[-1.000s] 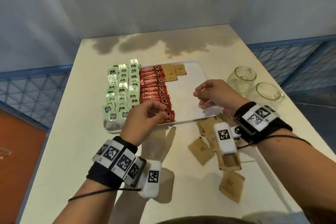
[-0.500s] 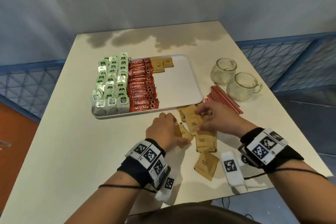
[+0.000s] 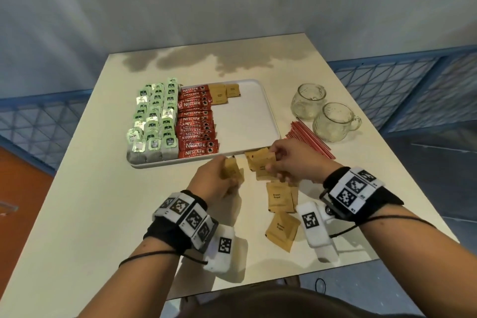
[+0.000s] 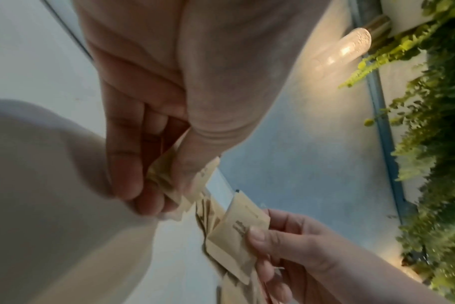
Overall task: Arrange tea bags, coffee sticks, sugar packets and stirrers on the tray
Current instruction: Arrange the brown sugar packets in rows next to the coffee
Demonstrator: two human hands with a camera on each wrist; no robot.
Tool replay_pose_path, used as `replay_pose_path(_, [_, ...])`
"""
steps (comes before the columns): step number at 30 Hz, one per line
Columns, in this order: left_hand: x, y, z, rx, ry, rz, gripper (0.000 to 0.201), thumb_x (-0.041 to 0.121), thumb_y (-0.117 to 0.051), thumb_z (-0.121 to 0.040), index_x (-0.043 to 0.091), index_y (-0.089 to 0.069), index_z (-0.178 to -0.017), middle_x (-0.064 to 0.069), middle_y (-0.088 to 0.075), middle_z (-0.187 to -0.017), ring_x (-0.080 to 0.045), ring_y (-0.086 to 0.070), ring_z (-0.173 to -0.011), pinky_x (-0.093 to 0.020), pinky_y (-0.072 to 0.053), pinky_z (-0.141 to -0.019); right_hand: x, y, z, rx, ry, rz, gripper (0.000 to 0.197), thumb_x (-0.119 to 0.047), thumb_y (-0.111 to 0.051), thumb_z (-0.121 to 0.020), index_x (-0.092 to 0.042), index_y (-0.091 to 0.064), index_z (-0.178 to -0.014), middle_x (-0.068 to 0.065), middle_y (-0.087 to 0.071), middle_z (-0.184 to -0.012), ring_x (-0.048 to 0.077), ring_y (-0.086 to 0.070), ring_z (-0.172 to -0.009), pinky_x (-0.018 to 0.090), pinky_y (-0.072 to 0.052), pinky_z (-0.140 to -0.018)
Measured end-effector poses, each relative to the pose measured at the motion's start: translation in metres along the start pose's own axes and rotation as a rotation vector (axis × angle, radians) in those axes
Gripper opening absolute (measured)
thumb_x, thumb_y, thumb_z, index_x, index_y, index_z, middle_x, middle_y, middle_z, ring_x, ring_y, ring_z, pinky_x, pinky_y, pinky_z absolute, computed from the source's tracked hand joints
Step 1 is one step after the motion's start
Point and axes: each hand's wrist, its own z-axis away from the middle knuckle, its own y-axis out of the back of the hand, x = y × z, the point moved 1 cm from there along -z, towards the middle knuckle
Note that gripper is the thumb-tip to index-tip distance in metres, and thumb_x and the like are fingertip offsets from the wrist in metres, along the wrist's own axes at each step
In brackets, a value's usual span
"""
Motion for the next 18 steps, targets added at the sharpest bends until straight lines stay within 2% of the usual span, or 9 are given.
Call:
replay_pose_path(2, [0.001,0.002,0.002,-0.031,0.019,0.133,0.03,0.009,-0.06,-0.094,0.019,-0.052,-0.121,-0.007,-0.071,-0.093,-0.02,-0.071,-0.076,-0.028,-0.055,-0.059,-0.004,0.005,0.008,-0.041,0.024,-0.188,0.022,-0.005,-0.071,-0.087,-0.002,-0.06,-0.106,0.011,-0.065,-0.082,0.011,-0.061,-0.054,0.023,-0.052,-0.05])
replay_pose_path(3, [0.004,0.003,0.003,-0.064,0.003,0.119,0.031,0.006,-0.056,-0.095,0.019,-0.049,-0.122,-0.007,-0.071,-0.093,-0.019,-0.071,-0.077,-0.028,-0.058,-0.061,-0.007,0.005,0.011,-0.063,0.052,-0.231,0.024,-0.003,-0.071,-0.086,-0.001,-0.06,-0.107,0.014,-0.066,-0.083,0.011,-0.063,-0.057,0.022,-0.053,-0.053])
replay_pose_path(4, [0.008,0.002,0.005,-0.119,-0.017,0.115,0.035,0.002,-0.055,-0.094,0.02,-0.046,-0.123,-0.007,-0.071,-0.095,-0.019,-0.072,-0.079,-0.029,-0.06,-0.067,-0.009,0.003,0.013,-0.089,0.081,-0.254,0.027,-0.001,-0.071,-0.085,-0.001,-0.061,-0.11,0.017,-0.065,-0.084,0.012,-0.064,-0.059,0.021,-0.055,-0.055])
replay_pose_path(6, [0.017,-0.001,0.01,-0.234,-0.058,0.146,0.047,-0.002,-0.057,-0.092,0.021,-0.037,-0.128,-0.01,-0.071,-0.095,-0.024,-0.073,-0.083,-0.041,-0.06,-0.078,-0.008,-0.004,0.016,-0.134,0.099,-0.284,0.036,0.002,-0.07,-0.085,-0.003,-0.061,-0.119,0.016,-0.063,-0.082,0.014,-0.065,-0.062,0.021,-0.056,-0.058])
replay_pose_path(9, [0.025,-0.003,0.012,-0.291,-0.09,0.176,0.064,-0.008,-0.063,-0.086,0.019,-0.032,-0.136,-0.014,-0.073,-0.086,-0.03,-0.071,-0.078,-0.047,-0.058,-0.083,-0.002,-0.013,0.017,-0.181,0.09,-0.282,0.035,0.0,-0.069,-0.086,0.0,-0.062,-0.12,0.012,-0.063,-0.08,0.016,-0.064,-0.064,0.024,-0.058,-0.061])
replay_pose_path(11, [0.027,-0.002,0.013,-0.307,-0.083,0.223,0.079,-0.011,-0.066,-0.081,0.018,-0.029,-0.144,-0.021,-0.073,-0.091,-0.036,-0.071,-0.083,-0.046,-0.058,-0.084,0.0,-0.013,0.02,-0.167,0.089,-0.282,0.026,-0.001,-0.07,-0.086,0.003,-0.066,-0.112,0.01,-0.065,-0.08,0.016,-0.062,-0.065,0.024,-0.058,-0.062])
replay_pose_path(13, [0.029,-0.002,0.015,-0.32,-0.062,0.335,0.084,-0.012,-0.066,-0.08,0.018,-0.028,-0.148,-0.024,-0.072,-0.095,-0.038,-0.069,-0.087,-0.04,-0.059,-0.08,-0.001,-0.011,0.023,-0.157,0.092,-0.3,0.021,-0.002,-0.07,-0.086,0.003,-0.068,-0.107,0.01,-0.067,-0.082,0.016,-0.062,-0.065,0.024,-0.057,-0.062])
replay_pose_path(16, [0.029,-0.005,0.016,-0.291,-0.014,0.528,0.08,0.006,-0.079,-0.077,0.023,-0.037,-0.144,-0.01,-0.073,-0.097,-0.025,-0.069,-0.089,-0.029,-0.057,-0.068,-0.004,-0.009,0.026,-0.161,0.115,-0.316,0.024,-0.006,-0.069,-0.088,0.007,-0.066,-0.108,0.018,-0.066,-0.088,0.017,-0.062,-0.063,0.022,-0.057,-0.06])
replay_pose_path(18, [0.028,-0.012,0.017,-0.321,-0.013,0.619,0.064,0.014,-0.08,-0.076,0.019,-0.053,-0.133,-0.004,-0.074,-0.104,-0.018,-0.07,-0.094,-0.023,-0.053,-0.068,-0.006,-0.011,0.027,-0.154,0.146,-0.297,0.021,-0.005,-0.067,-0.09,0.006,-0.067,-0.107,0.017,-0.066,-0.086,0.014,-0.062,-0.06,0.021,-0.056,-0.059])
